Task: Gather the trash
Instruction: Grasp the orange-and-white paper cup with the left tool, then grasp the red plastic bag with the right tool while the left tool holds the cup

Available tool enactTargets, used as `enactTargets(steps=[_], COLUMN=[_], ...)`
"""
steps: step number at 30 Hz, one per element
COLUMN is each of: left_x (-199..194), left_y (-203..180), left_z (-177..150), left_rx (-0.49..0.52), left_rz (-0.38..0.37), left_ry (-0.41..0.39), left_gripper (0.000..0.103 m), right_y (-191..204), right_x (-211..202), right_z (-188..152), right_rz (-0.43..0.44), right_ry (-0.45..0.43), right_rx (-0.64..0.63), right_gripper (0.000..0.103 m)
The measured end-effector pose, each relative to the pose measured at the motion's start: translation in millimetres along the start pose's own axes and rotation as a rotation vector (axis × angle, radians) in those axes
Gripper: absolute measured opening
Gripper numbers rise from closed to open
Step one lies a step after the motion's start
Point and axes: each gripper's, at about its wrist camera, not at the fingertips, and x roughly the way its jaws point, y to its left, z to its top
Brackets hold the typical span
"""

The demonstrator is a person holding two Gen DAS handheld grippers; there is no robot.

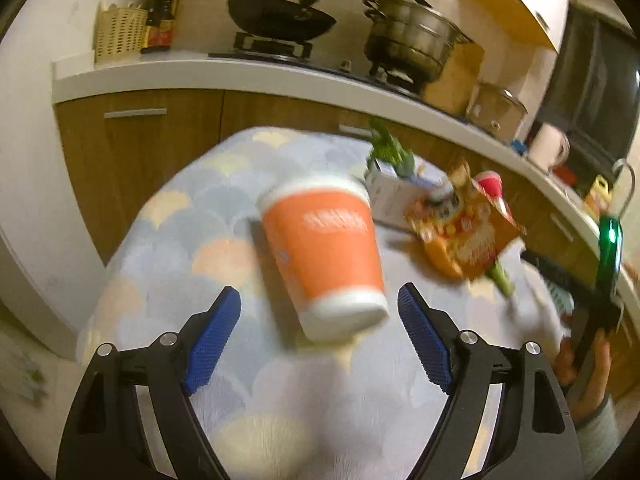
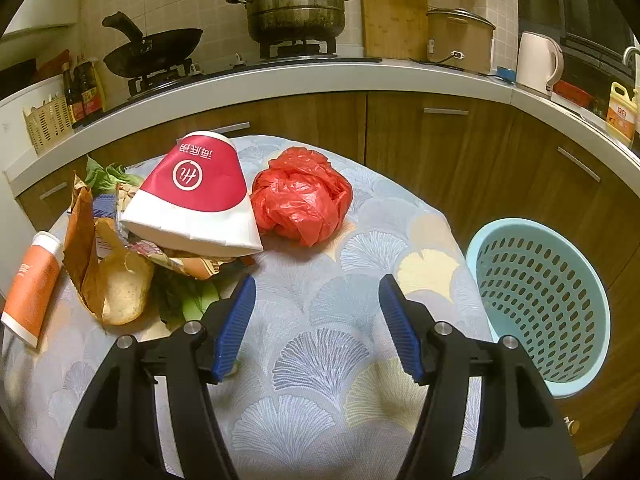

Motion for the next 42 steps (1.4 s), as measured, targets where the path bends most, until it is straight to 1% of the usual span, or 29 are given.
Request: enactTargets(steps=[1,2,4,5,6,7,8,9,11,12,13,16,21,22,23,25,27,30,32,34,35,36,37,38,40,42], left_x=[3.7,12.7,32.5,41.1,48.7,54.4,58.7,62.8,66.3,67.3,67.2,63.9,44.4,41.6,40.0,36.3,35.7,41.6,42.9,39.1,39.6,41.2,42.1,43.0,43.4,45.1], left_y=[-0.4,-1.9,-2.4,-3.3,-5.1,-6.2,-6.2,-8.4,-9.8,-10.6,-11.8,-16.7,-22.1,-24.1,-25.6,-29.9,-32.2,-31.1,-27.6,-24.4,-23.5,-23.1,-23.1,-22.4,-21.6,-20.7], left_z=[4.6,10.1,16.2,17.9,18.4,18.6,17.8,16.6,15.6,14.4,13.8,11.4,18.5,20.8,22.9,25.5,25.8,23.1,23.2,22.9,23.5,23.3,23.5,23.4,24.2,24.7], left_rx=[-0.005,-0.008,-0.014,-0.019,-0.032,-0.045,-0.058,-0.073,-0.093,-0.103,-0.106,-0.082,-0.059,-0.050,-0.042,-0.024,-0.017,-0.022,-0.038,-0.055,-0.061,-0.060,-0.060,-0.061,-0.064,-0.067], left_rz=[-0.002,-0.004,0.018,0.013,-0.024,-0.040,-0.045,-0.058,-0.078,-0.091,-0.101,-0.067,-0.030,-0.018,-0.009,0.003,0.013,0.012,0.007,-0.009,-0.012,-0.014,-0.017,-0.022,-0.029,-0.031], left_ry=[0.003,0.032,0.079,0.098,0.112,0.121,0.127,0.131,0.129,0.123,0.115,0.077,-0.029,-0.052,-0.067,-0.107,-0.135,-0.149,-0.142,-0.164,-0.160,-0.154,-0.150,-0.146,-0.146,-0.139], left_gripper=[0.083,0.084,0.083,0.084,0.084,0.083,0.079,0.072,0.062,0.054,0.053,0.052,0.050,0.050,0.050,0.050,0.050,0.050,0.050,0.051,0.051,0.051,0.051,0.051,0.051,0.051], right_y=[0.0,-0.1,-0.1,-0.5,-0.7,-0.9,-1.3,-1.9,-1.8,-1.8,-0.9,0.9,7.9,9.8,11.7,11.8,8.6,0.2,-12.5,-20.6,-23.0,-24.7,-25.1,-24.5,-23.0,-21.5], right_x=[0.0,-0.1,-0.3,-0.8,-1.0,-1.3,-1.2,-1.3,-0.5,-0.5,-0.4,-1.9,-12.2,-13.8,-15.0,-12.7,-12.2,-11.8,-6.4,5.5,12.9,23.7,31.7,37.6,50.3,63.9], right_z=[-0.1,-0.1,-0.2,-0.5,-0.6,-0.5,-0.5,-0.7,0.3,0.2,0.7,0.7,0.6,1.1,2.1,6.7,12.9,25.1,38.1,48.7,53.2,58.5,61.4,63.5,67.0,70.4], right_rz=[-0.001,-0.002,-0.005,-0.005,-0.005,-0.005,-0.004,-0.001,0.001,0.003,0.003,0.002,0.011,0.011,0.015,0.046,0.069,0.085,0.101,0.119,0.125,0.128,0.128,0.128,0.127,0.126], right_ry=[0.000,0.000,-0.001,-0.002,-0.003,-0.004,-0.004,-0.003,-0.001,0.000,0.000,-0.010,-0.054,-0.060,-0.061,-0.040,-0.035,-0.036,-0.026,0.006,0.024,0.048,0.063,0.066,0.069,0.090], right_rx=[0.000,0.000,0.003,0.004,0.006,0.008,0.010,0.012,0.013,0.011,0.010,0.003,-0.026,-0.035,-0.047,-0.047,-0.026,0.007,0.060,0.092,0.103,0.109,0.113,0.117,0.120,0.125], right_gripper=[0.061,0.061,0.061,0.061,0.061,0.061,0.061,0.061,0.061,0.061,0.061,0.061,0.060,0.055,0.042,0.029,0.028,0.028,0.029,0.029,0.031,0.035,0.051,0.063,0.064,0.064])
